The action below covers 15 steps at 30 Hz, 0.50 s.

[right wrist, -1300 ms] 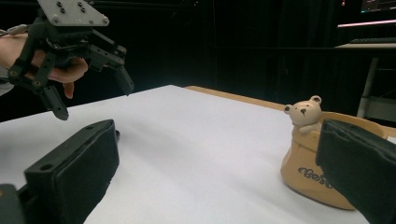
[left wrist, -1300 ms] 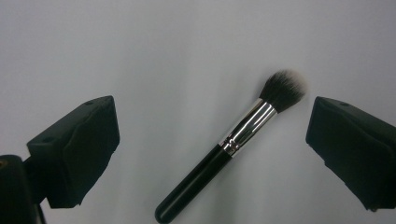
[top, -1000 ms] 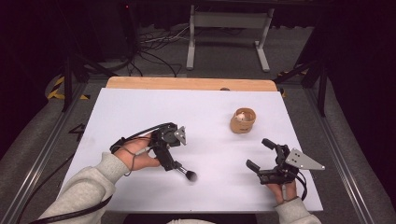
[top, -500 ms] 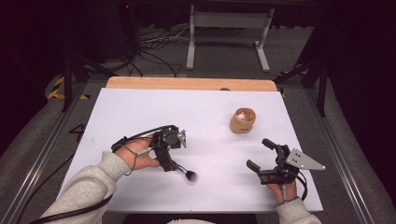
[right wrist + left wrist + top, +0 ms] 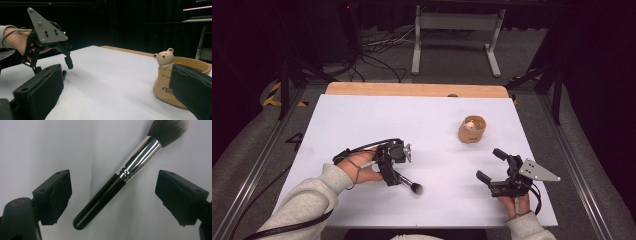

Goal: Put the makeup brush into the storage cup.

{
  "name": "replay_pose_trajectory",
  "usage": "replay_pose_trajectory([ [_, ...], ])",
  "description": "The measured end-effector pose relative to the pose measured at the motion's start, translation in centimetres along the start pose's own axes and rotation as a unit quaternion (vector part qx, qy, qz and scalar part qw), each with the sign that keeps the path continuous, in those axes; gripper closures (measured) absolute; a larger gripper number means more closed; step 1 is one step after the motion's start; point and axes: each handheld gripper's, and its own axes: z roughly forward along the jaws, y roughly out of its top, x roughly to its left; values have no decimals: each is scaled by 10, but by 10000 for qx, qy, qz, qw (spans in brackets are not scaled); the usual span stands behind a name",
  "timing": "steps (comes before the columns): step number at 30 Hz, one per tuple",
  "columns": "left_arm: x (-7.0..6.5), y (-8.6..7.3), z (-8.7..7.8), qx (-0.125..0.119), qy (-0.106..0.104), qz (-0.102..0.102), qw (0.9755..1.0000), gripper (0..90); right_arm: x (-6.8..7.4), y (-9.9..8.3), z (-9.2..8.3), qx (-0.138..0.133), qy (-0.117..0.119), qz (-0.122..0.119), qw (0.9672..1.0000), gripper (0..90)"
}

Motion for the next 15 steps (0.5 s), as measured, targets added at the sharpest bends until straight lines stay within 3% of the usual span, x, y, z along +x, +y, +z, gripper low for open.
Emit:
replay_pose_trajectory([
  [3, 3, 0, 3, 163, -130, -261, 9994, 143, 0, 0, 0, 8, 10, 38, 10000, 0],
  [8, 3, 0, 7, 93, -126, -181, 9997, 159, -1, -1, 0, 13, 25, 57, 10000, 0],
  [15, 0, 1, 13, 213, -221, -139, 9994, 241, -1, -1, 0, 17, 48, 83, 10000, 0],
])
